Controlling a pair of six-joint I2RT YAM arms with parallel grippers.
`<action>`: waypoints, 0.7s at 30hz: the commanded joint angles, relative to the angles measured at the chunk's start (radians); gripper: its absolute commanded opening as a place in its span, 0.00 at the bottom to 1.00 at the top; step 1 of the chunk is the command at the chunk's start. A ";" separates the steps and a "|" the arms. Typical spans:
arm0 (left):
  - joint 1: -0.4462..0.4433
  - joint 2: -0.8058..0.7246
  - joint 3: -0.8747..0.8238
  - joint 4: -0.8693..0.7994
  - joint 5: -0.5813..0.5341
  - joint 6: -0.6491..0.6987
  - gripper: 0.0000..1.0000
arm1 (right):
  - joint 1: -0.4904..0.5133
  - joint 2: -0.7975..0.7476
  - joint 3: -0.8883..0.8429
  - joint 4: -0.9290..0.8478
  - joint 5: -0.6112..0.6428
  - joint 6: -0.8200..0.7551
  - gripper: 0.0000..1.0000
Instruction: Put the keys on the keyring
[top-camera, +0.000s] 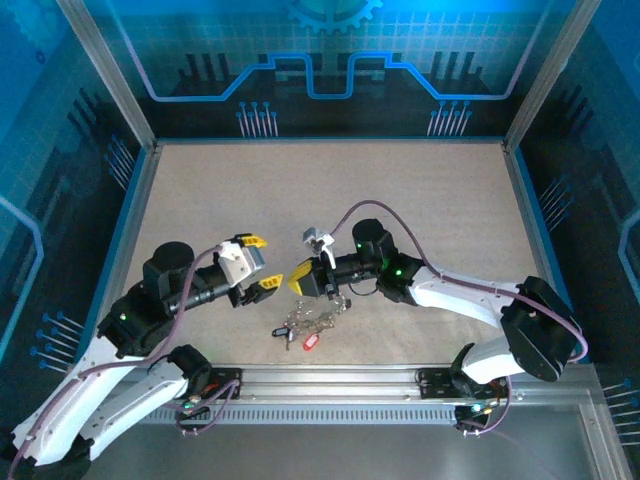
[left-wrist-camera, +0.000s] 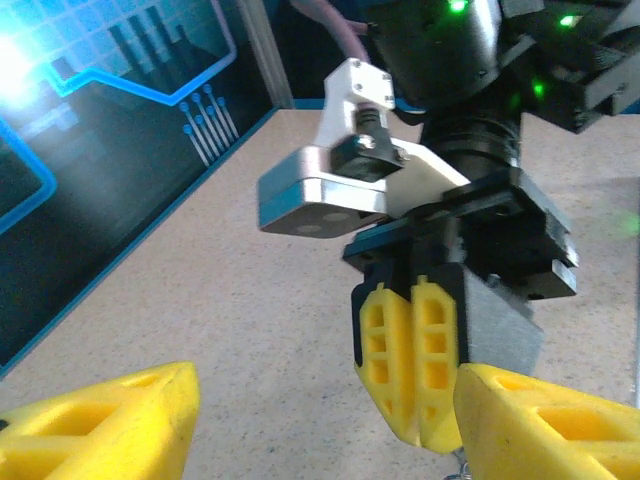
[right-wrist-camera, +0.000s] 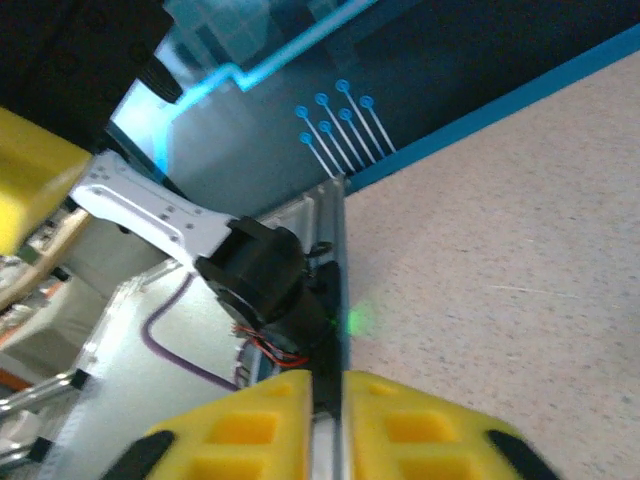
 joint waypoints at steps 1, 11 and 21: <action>0.006 0.000 -0.057 0.000 -0.141 -0.068 0.71 | 0.004 -0.043 0.026 -0.174 0.137 -0.170 0.24; 0.075 0.174 -0.089 0.019 -0.291 -0.460 0.78 | -0.046 -0.222 -0.035 -0.367 0.442 -0.579 0.48; 0.328 0.268 -0.096 -0.033 -0.106 -0.818 0.74 | 0.001 -0.126 -0.007 -0.439 0.325 -0.989 0.50</action>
